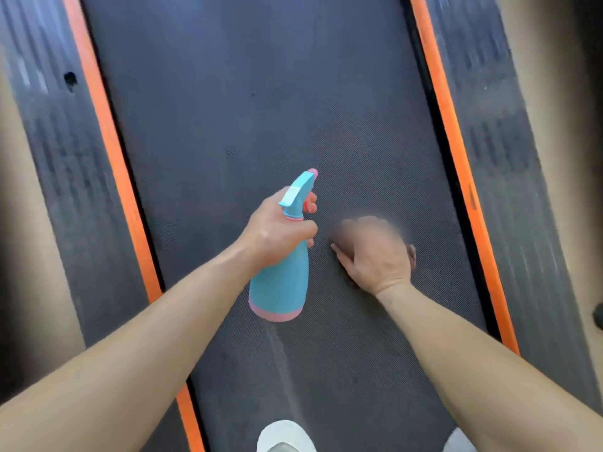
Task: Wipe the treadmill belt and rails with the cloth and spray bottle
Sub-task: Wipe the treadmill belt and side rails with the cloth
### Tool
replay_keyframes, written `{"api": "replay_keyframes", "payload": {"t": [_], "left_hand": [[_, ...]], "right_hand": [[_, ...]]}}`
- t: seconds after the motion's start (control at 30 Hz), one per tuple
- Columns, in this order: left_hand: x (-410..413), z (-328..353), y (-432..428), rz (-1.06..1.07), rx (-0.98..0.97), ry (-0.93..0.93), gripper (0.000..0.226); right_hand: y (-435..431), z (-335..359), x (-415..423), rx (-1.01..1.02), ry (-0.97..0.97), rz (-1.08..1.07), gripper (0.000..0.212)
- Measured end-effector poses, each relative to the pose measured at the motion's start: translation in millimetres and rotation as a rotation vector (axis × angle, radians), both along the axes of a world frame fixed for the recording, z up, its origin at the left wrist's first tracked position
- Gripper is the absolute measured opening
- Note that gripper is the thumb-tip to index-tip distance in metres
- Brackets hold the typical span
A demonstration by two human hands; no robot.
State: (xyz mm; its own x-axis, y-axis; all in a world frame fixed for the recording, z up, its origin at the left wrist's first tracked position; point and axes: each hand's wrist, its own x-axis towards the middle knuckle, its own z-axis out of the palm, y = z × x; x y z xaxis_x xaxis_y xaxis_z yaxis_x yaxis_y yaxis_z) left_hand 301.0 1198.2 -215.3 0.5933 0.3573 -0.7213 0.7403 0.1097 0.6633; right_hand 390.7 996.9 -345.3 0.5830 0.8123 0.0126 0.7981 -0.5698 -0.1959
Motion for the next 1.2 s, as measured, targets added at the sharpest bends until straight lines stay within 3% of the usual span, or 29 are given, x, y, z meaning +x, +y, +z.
{"api": "replay_keyframes", "payload": {"t": [0.1, 0.37, 0.47, 0.57, 0.77, 0.9, 1.13, 1.2], "left_hand": [[-2, 0, 7, -0.038, 0.01, 0.002, 0.064], [-24, 9, 3, -0.03, 0.169, 0.066, 0.037], [-42, 5, -8, -0.034, 0.15, 0.054, 0.051], [-63, -6, -23, -0.033, 0.156, 0.054, 0.064], [-97, -32, -55, 0.128, 0.13, 0.027, 0.066], [-104, -32, -59, 0.148, 0.142, 0.001, 0.069], [-106, -24, -60, 0.15, 0.135, 0.014, 0.077], [-106, -28, -62, 0.181, 0.13, 0.004, 0.077]], "right_hand": [[-2, -2, 3, 0.04, 0.018, 0.027, 0.049], [-9, 12, 8, 0.086, 0.14, 0.095, 0.048], [-26, 9, -4, 0.084, 0.056, 0.114, 0.046], [-31, -1, -13, 0.037, -0.003, 0.124, 0.059], [67, 2, 45, 0.079, -0.015, 0.069, 0.057], [129, 8, 69, -0.003, 0.009, 0.03, 0.055], [-25, 0, -25, 0.002, 0.019, 0.252, 0.053], [-24, -2, -18, 0.003, 0.008, 0.344, 0.054]]}}
